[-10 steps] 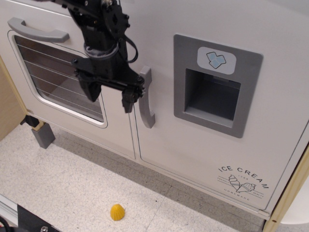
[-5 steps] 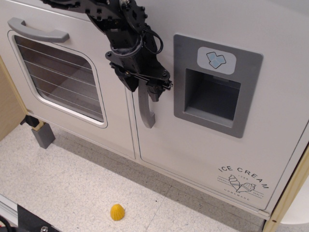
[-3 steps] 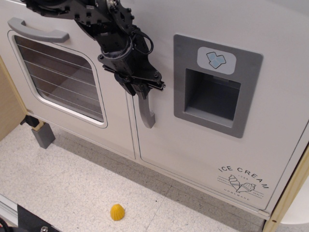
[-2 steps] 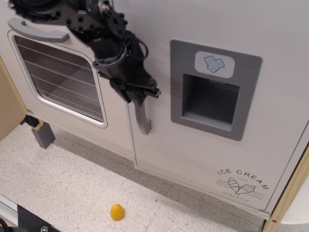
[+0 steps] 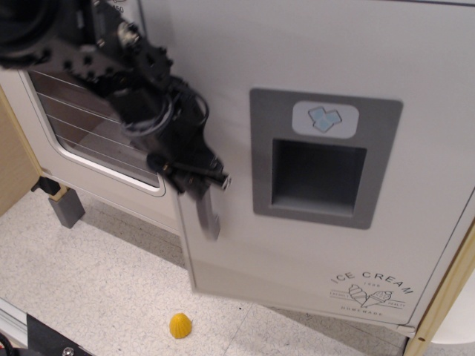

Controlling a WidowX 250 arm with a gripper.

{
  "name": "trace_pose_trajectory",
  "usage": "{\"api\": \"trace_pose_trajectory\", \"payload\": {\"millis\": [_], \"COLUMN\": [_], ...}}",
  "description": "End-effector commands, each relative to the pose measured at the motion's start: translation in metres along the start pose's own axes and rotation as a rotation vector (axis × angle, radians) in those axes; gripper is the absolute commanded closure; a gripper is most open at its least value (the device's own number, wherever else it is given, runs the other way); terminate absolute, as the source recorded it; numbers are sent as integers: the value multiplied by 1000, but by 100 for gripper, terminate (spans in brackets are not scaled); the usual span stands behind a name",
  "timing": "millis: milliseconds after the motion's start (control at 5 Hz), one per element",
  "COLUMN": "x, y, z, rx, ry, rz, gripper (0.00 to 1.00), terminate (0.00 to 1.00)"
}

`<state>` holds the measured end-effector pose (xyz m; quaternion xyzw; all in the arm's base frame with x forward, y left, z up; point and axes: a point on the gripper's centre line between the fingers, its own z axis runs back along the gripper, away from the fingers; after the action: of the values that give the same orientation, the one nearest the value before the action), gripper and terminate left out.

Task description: Open fridge

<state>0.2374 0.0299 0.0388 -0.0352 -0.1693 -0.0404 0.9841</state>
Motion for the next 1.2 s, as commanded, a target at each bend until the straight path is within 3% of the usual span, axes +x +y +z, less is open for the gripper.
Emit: {"api": "trace_pose_trajectory", "payload": {"millis": [0,200,400,600,1000], "x": [-33,-51,-45,-27,20], "y": [10,31,67,92,119], "z": [45,70,87,106,127], "rx": [-34,-11,12,106,135], "ry": [78,119,167,104,48], "rz": [-69,-14,160,328,592], "gripper": [0,0,0,0,0], "terminate": [0,0,0,0,0]}}
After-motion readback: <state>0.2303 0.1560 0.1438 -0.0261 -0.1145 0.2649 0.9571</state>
